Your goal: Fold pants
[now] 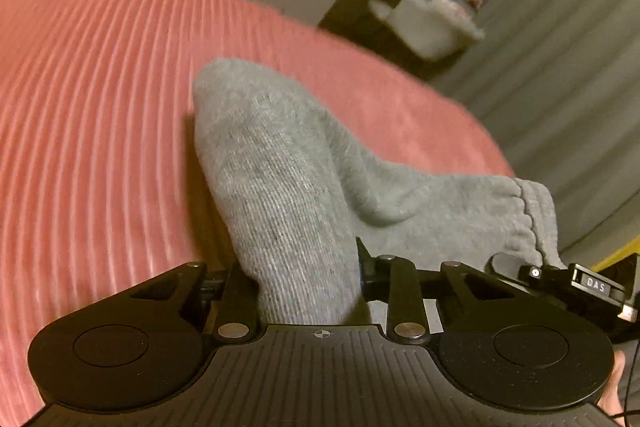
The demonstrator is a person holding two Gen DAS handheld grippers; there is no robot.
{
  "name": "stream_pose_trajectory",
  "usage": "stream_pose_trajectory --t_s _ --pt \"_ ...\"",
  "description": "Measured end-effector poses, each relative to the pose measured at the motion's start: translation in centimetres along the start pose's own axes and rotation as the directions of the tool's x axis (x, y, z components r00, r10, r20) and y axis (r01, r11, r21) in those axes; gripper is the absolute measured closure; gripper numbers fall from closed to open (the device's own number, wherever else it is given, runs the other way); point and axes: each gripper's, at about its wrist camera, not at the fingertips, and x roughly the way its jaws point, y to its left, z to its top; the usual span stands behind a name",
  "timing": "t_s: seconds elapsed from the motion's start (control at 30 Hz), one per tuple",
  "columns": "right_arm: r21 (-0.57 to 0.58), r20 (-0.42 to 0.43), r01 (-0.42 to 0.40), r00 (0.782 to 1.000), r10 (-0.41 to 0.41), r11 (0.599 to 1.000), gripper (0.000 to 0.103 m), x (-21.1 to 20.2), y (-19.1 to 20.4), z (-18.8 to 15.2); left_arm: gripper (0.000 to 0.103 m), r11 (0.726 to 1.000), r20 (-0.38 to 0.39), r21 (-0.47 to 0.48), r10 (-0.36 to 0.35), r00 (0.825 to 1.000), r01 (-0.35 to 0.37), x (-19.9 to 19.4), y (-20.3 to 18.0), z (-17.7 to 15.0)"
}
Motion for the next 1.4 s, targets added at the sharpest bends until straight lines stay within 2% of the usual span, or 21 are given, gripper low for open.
stream_pose_trajectory --t_s 0.1,0.13,0.17,0.2,0.23,0.3,0.37,0.43,0.5,0.57,0.63,0.67,0.7,0.8,0.9,1.0,1.07,1.17,1.23,1.3,1.4 --pt "-0.012 0.052 -0.028 0.998 0.029 1.000 0.049 -0.3 1.5 2.6 0.064 0.998 0.070 -0.055 0.028 0.997 -0.024 -0.9 0.0 2.0" --pt "0.005 0.062 -0.043 0.997 0.042 0.999 0.049 -0.1 1.5 3.5 0.055 0.995 0.103 -0.071 0.079 0.991 -0.072 -1.2 0.2 2.6" --pt "0.012 0.073 -0.038 0.997 0.037 0.999 0.042 0.1 1.3 4.3 0.034 0.986 0.128 -0.082 0.152 0.980 -0.143 -1.6 0.4 2.7" --pt "0.010 0.084 0.009 0.996 -0.010 1.000 0.031 0.2 1.2 5.0 0.022 0.966 0.152 -0.093 0.253 0.955 -0.241 -2.0 0.4 2.7" --pt "0.019 0.106 0.083 0.991 -0.084 0.996 0.026 0.2 1.2 5.5 0.019 0.946 0.160 -0.074 0.325 0.932 -0.317 -2.4 0.3 2.5" --pt "0.049 0.210 0.234 0.948 -0.239 0.971 0.014 -1.0 1.4 5.6 0.017 0.936 0.165 0.005 0.347 0.923 -0.353 -2.9 0.2 1.4" --pt "-0.005 0.268 0.253 0.932 -0.242 0.968 0.014 -2.1 2.0 4.6 0.016 0.927 0.168 0.047 0.360 0.918 -0.373 -3.2 0.0 -0.4" --pt "-0.089 0.305 0.276 0.922 -0.238 0.957 0.018 -2.4 3.4 2.7 0.016 0.935 0.162 0.074 0.331 0.930 -0.346 -2.5 -0.5 -2.1" --pt "-0.189 0.336 0.314 0.911 -0.240 0.930 0.038 -1.9 4.9 0.8 0.015 0.932 0.123 0.112 0.331 0.936 -0.345 -0.9 -1.5 -3.7" --pt "-0.247 0.323 0.354 0.908 -0.268 0.902 0.039 -0.1 6.1 -0.4 0.012 0.891 0.055 0.185 0.413 0.909 -0.415 1.9 -1.7 -5.0" --pt "-0.294 0.293 0.501 0.858 -0.422 0.814 0.039 1.5 5.3 -1.5 0.002 0.838 0.134 0.259 0.461 0.877 -0.481 2.5 -2.1 -6.4" --pt "-0.307 0.252 0.523 0.850 -0.462 0.795 0.030 2.2 4.4 -1.8 0.002 0.817 0.156 0.289 0.474 0.867 -0.499 2.4 -2.7 -6.6" --pt "-0.264 0.229 0.510 0.858 -0.460 0.819 0.021 2.4 3.2 -2.0 0.002 0.807 0.161 0.302 0.483 0.861 -0.509 2.2 -3.1 -6.6" --pt "-0.133 0.235 0.452 0.879 -0.415 0.882 0.020 -0.2 3.1 -2.2 0.003 0.782 0.206 0.311 0.500 0.841 -0.541 0.6 -4.5 -6.2" --pt "-0.106 0.313 0.429 0.871 -0.379 0.897 0.013 -3.7 4.3 -4.5 0.002 0.786 0.246 0.306 0.479 0.842 -0.537 -1.1 -4.4 -8.2" --pt "-0.169 0.320 0.469 0.858 -0.402 0.867 0.004 -4.7 5.9 -8.3 0.002 0.811 0.196 0.261 0.486 0.852 -0.523 -2.0 -3.6 -10.6" --pt "-0.197 0.266 0.495 0.858 -0.440 0.846 0.004 -4.5 7.2 -9.3 0.002 0.813 0.133 0.223 0.522 0.843 -0.538 -2.2 -3.2 -12.1" --pt "-0.257 0.322 0.503 0.850 -0.418 0.825 0.004 -5.2 9.7 -12.0 0.002 0.805 0.080 0.188 0.559 0.825 -0.563 -3.1 -3.0 -15.1" --pt "-0.281 0.370 0.544 0.822 -0.433 0.791 0.004 -5.0 10.9 -13.1 0.002 0.808 0.072 0.152 0.565 0.822 -0.569 -4.2 -3.4 -15.9" --pt "-0.255 0.397 0.590 0.786 -0.473 0.766 0.004 -5.3 11.7 -14.0 0.002 0.837 0.095 0.102 0.529 0.843 -0.537 -5.4 -4.0 -16.4" --pt "-0.255 0.290 0.591 0.802 -0.523 0.765 0.004 -5.3 11.3 -13.9 0.002 0.835 0.147 0.101 0.525 0.838 -0.541 -7.0 -5.1 -17.2"
